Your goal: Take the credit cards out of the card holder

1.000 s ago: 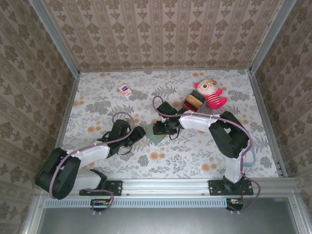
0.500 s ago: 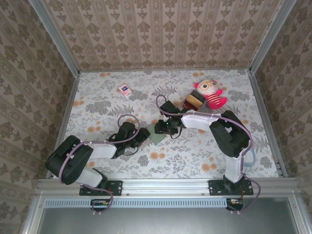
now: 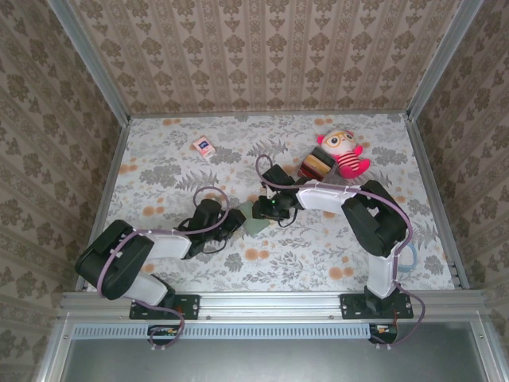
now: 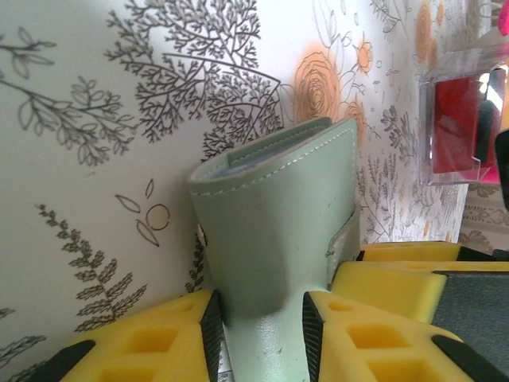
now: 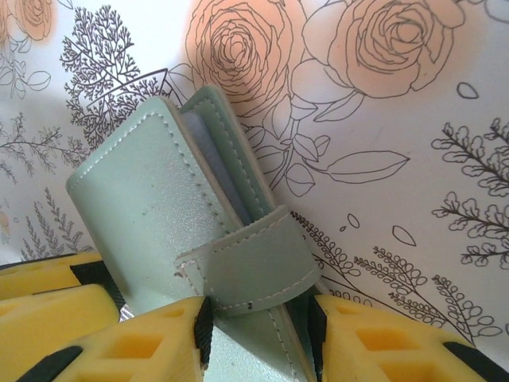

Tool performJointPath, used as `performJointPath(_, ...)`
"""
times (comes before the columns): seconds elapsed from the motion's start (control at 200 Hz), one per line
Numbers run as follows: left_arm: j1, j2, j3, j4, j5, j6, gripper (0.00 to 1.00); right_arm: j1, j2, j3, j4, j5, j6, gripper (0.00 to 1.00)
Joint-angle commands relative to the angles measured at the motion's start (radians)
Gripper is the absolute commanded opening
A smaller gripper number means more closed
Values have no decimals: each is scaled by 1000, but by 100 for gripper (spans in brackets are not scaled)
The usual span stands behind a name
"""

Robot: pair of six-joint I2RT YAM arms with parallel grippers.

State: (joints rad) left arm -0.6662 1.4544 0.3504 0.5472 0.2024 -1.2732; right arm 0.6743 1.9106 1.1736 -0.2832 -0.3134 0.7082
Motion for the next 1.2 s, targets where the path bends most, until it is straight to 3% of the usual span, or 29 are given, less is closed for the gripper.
performJointPath(0.0, -7, 8, -15, 131, 52, 36, 35, 5, 4, -14, 57, -83, 22, 39)
performJointPath(0.68, -7, 103, -5, 307, 121, 15, 38, -39, -6, -80, 221, -223, 109, 38)
performJointPath(1.19, -7, 110, 2, 252, 103, 41, 40, -77, -9, -121, 309, -282, 179, 34)
